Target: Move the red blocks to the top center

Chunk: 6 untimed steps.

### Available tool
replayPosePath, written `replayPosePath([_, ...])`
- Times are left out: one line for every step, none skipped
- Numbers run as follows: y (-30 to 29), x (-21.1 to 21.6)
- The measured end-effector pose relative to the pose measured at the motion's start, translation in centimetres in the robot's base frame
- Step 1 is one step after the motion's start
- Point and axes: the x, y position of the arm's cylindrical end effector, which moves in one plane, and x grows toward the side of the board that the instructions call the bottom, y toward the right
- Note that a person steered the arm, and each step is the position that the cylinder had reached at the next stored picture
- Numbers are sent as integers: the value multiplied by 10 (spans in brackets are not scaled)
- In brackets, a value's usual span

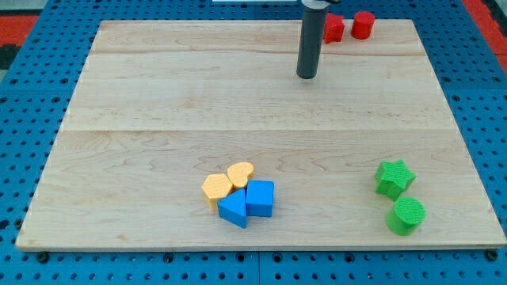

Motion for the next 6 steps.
replayPosePath([1, -3])
replayPosePath([1, -4])
replayPosePath([1, -4])
replayPosePath([0, -4])
replayPosePath([0, -4])
replayPosePath([6, -2])
